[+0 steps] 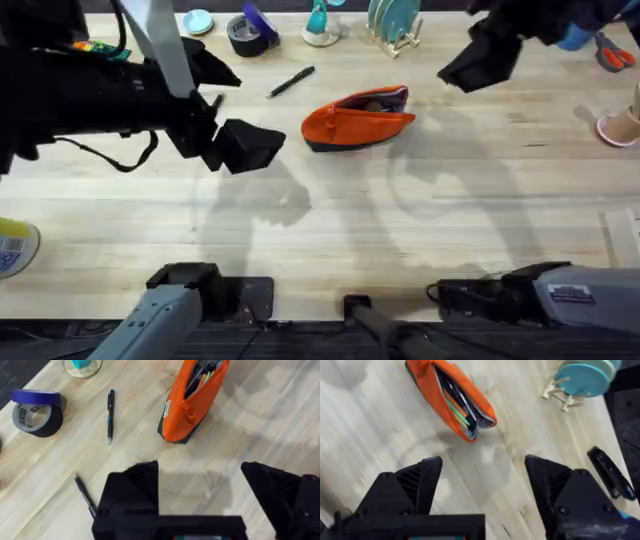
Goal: Unzip the bag, pick up the pens from the table one at a time and place them inside, then zip the bag closed.
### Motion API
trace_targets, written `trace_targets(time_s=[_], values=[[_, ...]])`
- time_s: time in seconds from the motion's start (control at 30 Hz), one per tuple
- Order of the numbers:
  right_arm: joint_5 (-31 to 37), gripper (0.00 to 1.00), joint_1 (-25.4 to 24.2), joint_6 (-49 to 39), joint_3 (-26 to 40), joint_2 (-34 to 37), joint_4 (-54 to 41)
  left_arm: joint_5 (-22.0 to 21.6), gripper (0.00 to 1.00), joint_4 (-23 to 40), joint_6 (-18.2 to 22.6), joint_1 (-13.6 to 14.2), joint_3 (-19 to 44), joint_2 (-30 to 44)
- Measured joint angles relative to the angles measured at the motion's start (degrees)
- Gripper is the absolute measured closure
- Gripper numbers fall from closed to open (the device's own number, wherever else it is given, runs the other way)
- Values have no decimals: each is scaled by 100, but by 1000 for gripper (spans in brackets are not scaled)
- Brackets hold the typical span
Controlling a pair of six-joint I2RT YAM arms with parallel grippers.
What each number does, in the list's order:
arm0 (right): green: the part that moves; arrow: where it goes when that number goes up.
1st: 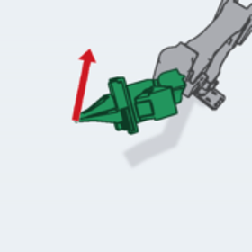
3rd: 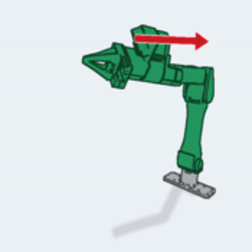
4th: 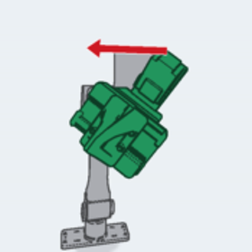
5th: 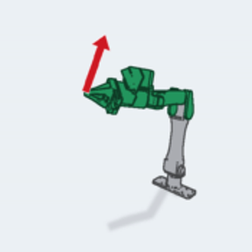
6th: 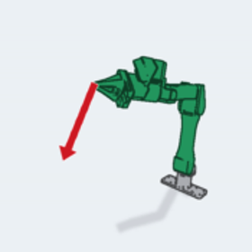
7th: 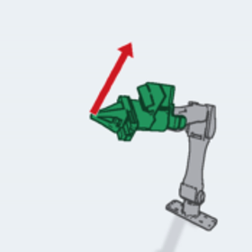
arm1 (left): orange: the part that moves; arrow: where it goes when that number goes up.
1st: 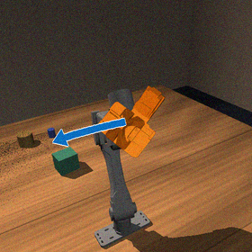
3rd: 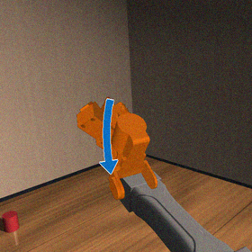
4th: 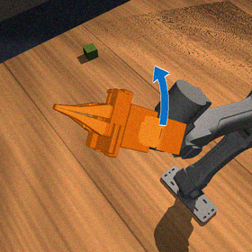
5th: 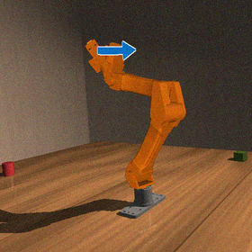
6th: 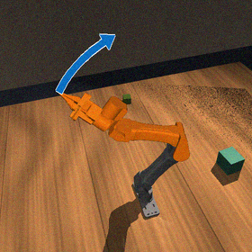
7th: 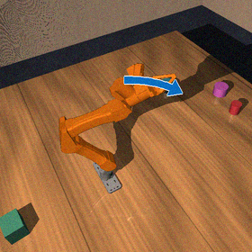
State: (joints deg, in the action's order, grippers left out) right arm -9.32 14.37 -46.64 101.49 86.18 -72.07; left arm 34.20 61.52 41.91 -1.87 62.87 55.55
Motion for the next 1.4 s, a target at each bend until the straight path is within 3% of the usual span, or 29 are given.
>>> trace_targets(time_s=[0.13, 0.37, 0.93, 1.4], values=[[37, 5, 0, 382, 0, -317, -35, -153, 7, -8, -177, 0, 0, 0], [57, 5, 0, 1208, 2, -578, -404, -805, 7, -130, -890, 0, 0, 0], [57, 6, -4, 1713, 2, -583, -943, -2355, 8, -947, -1499, -22, 1, 83], [57, 6, -2, 1735, 2, -583, -944, -2525, 10, -987, -1527, -783, 413, 1420]])
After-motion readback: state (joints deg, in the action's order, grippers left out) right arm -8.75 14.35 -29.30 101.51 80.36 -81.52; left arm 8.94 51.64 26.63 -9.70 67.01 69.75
